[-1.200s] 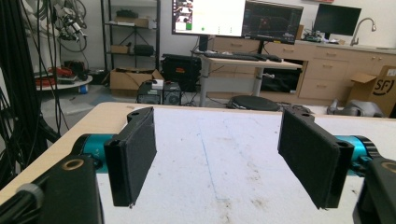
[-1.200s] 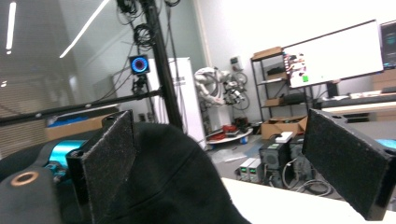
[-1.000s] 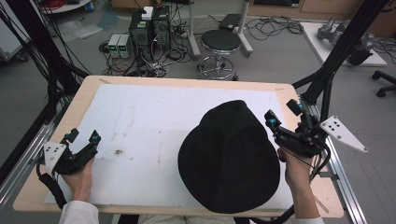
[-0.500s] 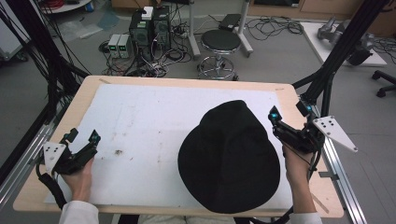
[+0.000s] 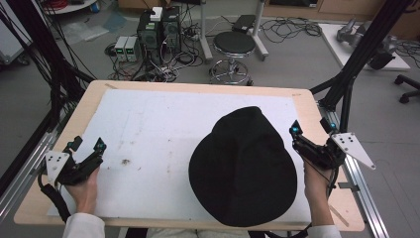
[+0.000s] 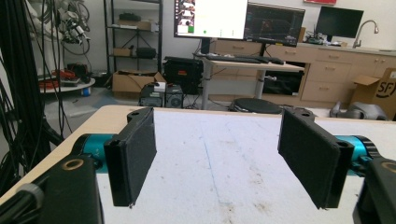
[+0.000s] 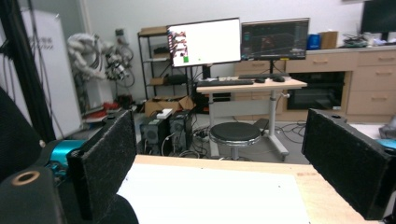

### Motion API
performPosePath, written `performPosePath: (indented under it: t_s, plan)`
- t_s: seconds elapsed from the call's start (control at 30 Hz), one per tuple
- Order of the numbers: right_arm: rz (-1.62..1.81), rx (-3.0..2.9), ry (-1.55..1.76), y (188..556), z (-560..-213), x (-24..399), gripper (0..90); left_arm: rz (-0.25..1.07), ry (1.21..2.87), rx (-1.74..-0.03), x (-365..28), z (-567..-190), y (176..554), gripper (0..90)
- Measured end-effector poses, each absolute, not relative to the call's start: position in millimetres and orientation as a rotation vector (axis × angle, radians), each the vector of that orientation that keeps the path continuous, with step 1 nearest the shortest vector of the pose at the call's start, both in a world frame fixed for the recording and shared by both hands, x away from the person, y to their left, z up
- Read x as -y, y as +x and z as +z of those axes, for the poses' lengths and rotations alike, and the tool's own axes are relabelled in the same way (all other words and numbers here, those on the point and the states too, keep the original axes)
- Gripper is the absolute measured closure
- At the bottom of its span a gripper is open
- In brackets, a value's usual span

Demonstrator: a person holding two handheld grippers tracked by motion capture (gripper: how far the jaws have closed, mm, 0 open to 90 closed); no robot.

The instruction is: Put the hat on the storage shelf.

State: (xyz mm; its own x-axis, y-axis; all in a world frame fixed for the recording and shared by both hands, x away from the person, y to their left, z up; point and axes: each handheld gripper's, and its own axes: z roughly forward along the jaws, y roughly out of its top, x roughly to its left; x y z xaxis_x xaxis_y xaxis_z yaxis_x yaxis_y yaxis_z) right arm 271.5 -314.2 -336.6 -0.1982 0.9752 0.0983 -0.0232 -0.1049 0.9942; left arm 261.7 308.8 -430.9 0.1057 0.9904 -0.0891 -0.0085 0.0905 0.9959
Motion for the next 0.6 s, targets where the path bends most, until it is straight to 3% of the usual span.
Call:
performPosePath:
  t_s: [0.6]
  plan:
    - [1.363,-1.347,1.283,275,-379,318,12.1,1.065,1.184,-1.16,-306,-431,261,27.9]
